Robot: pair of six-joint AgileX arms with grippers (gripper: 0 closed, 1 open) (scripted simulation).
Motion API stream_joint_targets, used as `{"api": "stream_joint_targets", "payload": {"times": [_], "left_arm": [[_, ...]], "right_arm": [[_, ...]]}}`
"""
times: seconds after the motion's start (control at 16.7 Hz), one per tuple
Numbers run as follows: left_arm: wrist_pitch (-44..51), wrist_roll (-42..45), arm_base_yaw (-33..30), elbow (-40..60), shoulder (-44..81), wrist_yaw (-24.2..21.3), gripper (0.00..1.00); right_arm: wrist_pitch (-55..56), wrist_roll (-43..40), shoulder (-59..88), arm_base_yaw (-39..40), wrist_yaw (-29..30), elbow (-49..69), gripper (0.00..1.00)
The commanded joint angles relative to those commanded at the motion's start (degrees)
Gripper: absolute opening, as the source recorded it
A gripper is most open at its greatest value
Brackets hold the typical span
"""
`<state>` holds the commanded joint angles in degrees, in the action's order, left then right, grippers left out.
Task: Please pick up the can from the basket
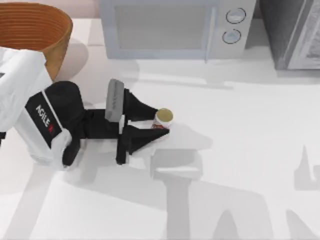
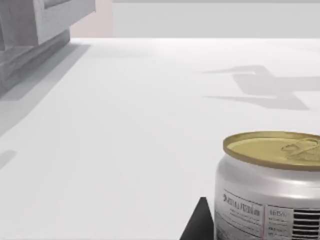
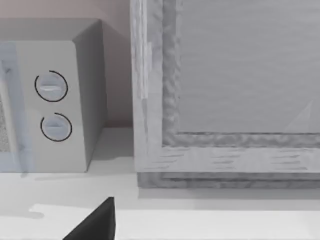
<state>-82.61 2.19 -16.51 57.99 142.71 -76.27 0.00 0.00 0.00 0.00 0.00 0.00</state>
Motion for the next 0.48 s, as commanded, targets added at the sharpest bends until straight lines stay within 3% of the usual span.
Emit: {"api": "stream_joint_targets", "payload": {"times": [0.12, 0.48], "left_arm": [[0.00, 0.00, 0.00, 0.00, 0.00, 0.00, 0.00], [0.00, 0.00, 0.00, 0.00, 0.00, 0.00, 0.45]], "right_arm": [[0.00, 0.00, 0.00, 0.00, 0.00, 0.00, 1.00], [0.00, 0.00, 0.00, 0.00, 0.00, 0.00, 1.00]]}}
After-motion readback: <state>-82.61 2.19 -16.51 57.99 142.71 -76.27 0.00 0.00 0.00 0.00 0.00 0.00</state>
